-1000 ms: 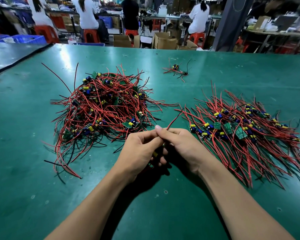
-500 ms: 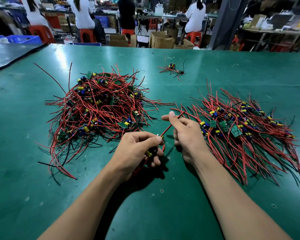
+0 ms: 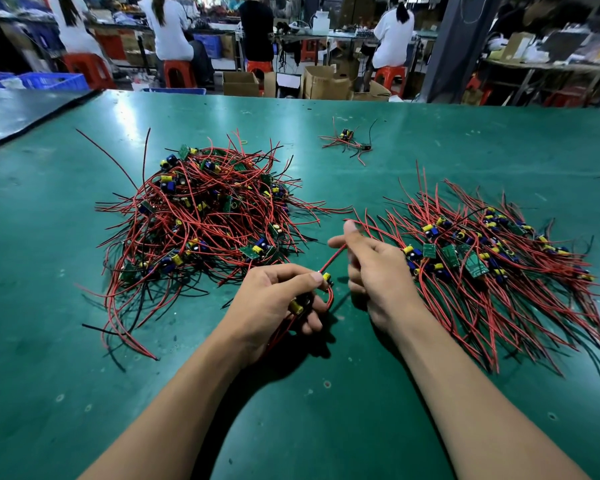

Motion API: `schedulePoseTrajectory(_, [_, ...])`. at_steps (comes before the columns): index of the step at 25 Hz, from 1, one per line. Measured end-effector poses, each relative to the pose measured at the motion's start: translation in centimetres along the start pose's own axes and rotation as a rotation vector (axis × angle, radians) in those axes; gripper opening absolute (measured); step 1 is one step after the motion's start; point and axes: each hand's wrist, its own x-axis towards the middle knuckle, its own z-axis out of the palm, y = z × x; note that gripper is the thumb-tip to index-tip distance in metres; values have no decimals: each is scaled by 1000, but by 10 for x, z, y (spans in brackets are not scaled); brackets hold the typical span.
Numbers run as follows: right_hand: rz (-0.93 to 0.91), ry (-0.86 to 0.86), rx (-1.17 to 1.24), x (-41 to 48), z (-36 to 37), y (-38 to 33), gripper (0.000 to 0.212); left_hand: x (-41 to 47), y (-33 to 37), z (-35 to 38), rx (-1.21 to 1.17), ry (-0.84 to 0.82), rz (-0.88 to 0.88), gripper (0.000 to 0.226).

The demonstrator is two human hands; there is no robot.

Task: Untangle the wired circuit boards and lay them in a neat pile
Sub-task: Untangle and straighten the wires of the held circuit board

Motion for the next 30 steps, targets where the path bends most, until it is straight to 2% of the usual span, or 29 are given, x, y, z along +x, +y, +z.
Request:
schedulePoseTrajectory(2, [110,-228,24,-8,3,2,43,0,0,1,-31,22,-7,12])
schedulePoseTrajectory(4, [152,-350,72,-15,7,3,48,0,-1,2,-58,37,-16,10])
schedulePoseTrajectory(6, [125,-310,61,-16,8,3,39,0,-2,3,-42,38,-17,11])
schedulePoseTrajectory(9, [56,-84,-27,-7,3,0,33,-2,-2,2,6,8,-23,12])
schedulePoseTrajectory(12, [57,69,86,1,-4,-4,27,-3,-2,1,36,-39,-40,15])
schedulePoseTrajectory(15, [152,66,275,2,-5,-10,30,-3,-2,0,46,-45,-44,17])
schedulePoseTrajectory(19, [420,-31,644,2,-10,-21,45,-4,-1,0,47,-49,-45,19])
schedulePoseTrajectory(23, [521,-118,841,-1,-15,-27,26,-4,0,1,51,-58,-46,19])
schedulePoseTrajectory(26, [459,-102,782,-3,-15,-26,29,-5,1,1,79,-51,-44,14])
schedulePoseTrajectory(30, [308,-89,419,-5,-12,-23,54,-6,1,2,38,-39,-47,14])
